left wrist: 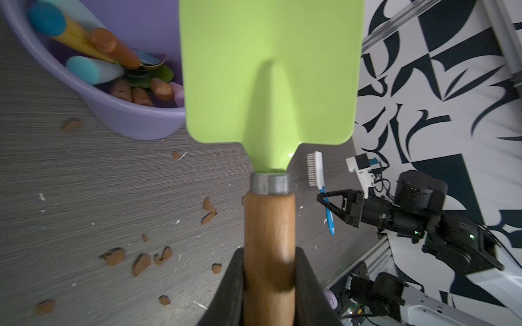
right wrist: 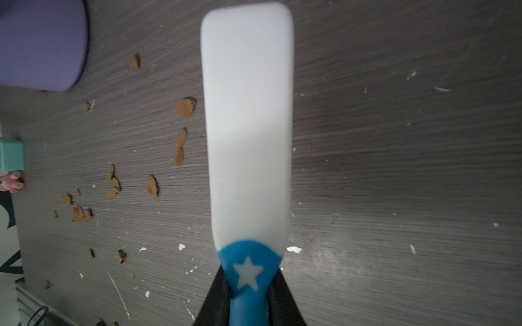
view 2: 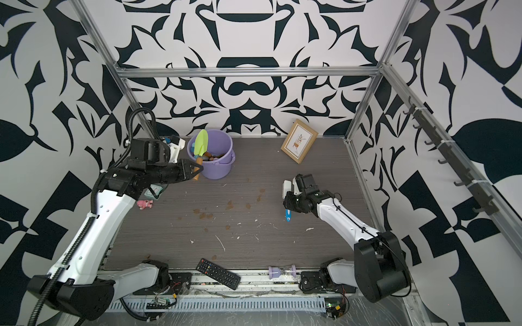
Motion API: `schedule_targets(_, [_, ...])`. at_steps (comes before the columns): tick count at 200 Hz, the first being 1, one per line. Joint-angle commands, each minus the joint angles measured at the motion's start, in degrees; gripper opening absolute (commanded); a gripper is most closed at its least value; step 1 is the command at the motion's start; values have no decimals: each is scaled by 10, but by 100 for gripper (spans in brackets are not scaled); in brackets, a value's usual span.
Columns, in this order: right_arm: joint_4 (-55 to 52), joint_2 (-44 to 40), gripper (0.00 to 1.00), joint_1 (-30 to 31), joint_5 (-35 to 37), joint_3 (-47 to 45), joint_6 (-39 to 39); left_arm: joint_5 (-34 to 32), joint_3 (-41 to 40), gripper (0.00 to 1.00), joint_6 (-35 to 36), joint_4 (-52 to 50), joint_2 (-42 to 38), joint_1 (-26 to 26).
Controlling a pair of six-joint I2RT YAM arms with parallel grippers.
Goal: Brush the soil off the hand trowel and place it into the bucket
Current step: Brush off the soil from the hand trowel, then place the hand trowel in the bucket.
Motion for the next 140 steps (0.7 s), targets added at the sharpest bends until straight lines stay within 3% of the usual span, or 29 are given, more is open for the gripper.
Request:
schedule_targets(1, [10, -4, 0, 1, 26, -10, -18, -83, 40, 0, 75, -55, 26, 2])
schedule_targets(27, [24, 0, 0, 2, 14, -18, -13, -153, 118, 0, 105, -103, 121, 1])
schedule_targets(72, [35, -4, 0, 9, -3, -20, -10, -185, 271, 0, 136, -181, 277, -4])
schedule_targets(140, [51, -10, 0, 39, -2, -26, 4, -241, 402, 0, 142, -217, 428, -14])
